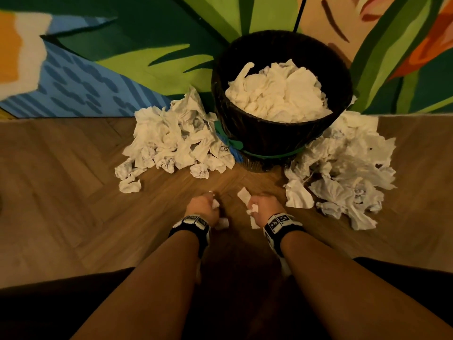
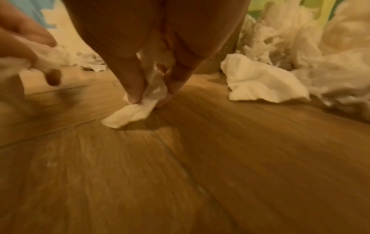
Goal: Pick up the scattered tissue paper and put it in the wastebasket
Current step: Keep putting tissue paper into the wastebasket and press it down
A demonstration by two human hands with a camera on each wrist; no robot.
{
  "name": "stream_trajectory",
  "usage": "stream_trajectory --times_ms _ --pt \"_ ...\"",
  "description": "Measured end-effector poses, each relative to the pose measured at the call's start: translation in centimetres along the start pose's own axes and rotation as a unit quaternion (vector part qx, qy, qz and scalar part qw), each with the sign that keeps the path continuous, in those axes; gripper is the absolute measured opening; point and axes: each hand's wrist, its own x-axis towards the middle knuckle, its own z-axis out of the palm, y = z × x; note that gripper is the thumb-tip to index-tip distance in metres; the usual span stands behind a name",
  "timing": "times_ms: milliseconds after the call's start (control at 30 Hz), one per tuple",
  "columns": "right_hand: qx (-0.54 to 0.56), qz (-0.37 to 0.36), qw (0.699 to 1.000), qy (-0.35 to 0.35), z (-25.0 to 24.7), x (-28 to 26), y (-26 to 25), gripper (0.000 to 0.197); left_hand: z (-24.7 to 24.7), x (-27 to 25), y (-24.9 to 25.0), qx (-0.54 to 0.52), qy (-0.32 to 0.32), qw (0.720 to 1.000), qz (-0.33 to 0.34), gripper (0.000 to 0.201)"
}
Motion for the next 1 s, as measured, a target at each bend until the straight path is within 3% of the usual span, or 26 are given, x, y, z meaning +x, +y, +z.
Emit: stream_trajectory --times_ms 133,200,267,433,500,567,633,733,800,900,1000 --pt "0.088 0.049 0.995 0.015 0.0 -1.6 0.7 0.050 -0.8 -0.5 -0.2 -0.145 0.032 0.988 -0.029 0.027" --pt "0.090 0.070 0.993 0.035 -0.2 -2.0 0.8 0.037 -1.2 -0.7 0.1 -0.187 0.050 0.981 -0.021 0.030" --pt "0.106 0.099 0.988 0.047 -0.6 -2.4 0.9 0.034 -1.8 -1.2 0.5 -0.221 0.062 0.973 -0.026 0.019" --pt "0.223 0.141 0.960 0.091 -2.2 -2.8 0.6 0.043 -2.9 -2.1 1.3 -0.228 0.133 0.964 0.022 0.034" --pt "0.280 0.163 0.936 0.136 -3.2 -3.1 0.6 0.036 -3.8 -2.4 2.0 -0.246 0.156 0.956 0.034 0.044" --pt "0.258 0.150 0.938 0.177 -4.4 -3.3 0.6 0.022 -5.0 -2.8 2.7 -0.287 0.183 0.939 0.049 0.051" --pt "0.250 0.113 0.935 0.224 -5.7 -3.5 0.7 0.023 -6.4 -3.6 3.6 -0.359 0.191 0.911 0.066 0.049" --pt "0.321 0.102 0.889 0.310 -8.1 -3.9 0.6 0.030 -8.9 -4.8 5.2 -0.445 0.232 0.861 0.085 0.049" --pt "0.383 0.101 0.831 0.391 -10.1 -4.4 0.7 0.030 -11.2 -5.1 6.4 -0.447 0.290 0.838 0.118 0.046" --pt "0.470 0.117 0.744 0.460 -14.1 -4.6 1.0 0.037 -15.1 -5.7 9.1 -0.516 0.310 0.779 0.174 0.026" --pt "0.481 0.079 0.712 0.506 -18.5 -4.8 0.7 0.038 -18.3 -7.2 12.4 -0.554 0.299 0.749 0.208 0.027"
